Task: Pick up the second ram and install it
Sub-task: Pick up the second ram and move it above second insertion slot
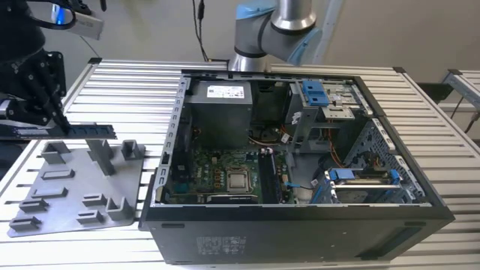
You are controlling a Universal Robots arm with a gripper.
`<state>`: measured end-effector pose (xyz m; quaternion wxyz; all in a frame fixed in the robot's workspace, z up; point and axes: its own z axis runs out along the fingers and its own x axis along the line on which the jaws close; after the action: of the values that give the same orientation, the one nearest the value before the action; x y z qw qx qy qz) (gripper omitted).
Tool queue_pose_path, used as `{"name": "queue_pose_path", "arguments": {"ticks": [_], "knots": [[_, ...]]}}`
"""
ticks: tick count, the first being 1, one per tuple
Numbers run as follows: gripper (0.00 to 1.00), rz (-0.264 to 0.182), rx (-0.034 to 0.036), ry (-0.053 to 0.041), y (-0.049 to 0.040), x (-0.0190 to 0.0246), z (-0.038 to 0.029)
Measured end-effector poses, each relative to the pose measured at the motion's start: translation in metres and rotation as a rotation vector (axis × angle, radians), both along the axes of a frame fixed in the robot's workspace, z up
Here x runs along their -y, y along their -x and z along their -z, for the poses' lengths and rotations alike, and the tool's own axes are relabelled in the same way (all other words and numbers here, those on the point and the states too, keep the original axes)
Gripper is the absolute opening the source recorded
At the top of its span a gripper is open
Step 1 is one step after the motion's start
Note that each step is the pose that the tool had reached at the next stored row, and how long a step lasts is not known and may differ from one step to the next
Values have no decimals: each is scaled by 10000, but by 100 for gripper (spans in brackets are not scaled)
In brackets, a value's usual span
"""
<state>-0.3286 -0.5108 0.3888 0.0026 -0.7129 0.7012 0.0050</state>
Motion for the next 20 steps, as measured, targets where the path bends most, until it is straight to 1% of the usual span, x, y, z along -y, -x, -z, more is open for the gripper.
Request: {"name": "queue_pose_path", "arguments": {"ticks": [8,20], "knots": [[14,0,-34,1,-318,0,0],[14,0,-72,0,-767,0,0]]}}
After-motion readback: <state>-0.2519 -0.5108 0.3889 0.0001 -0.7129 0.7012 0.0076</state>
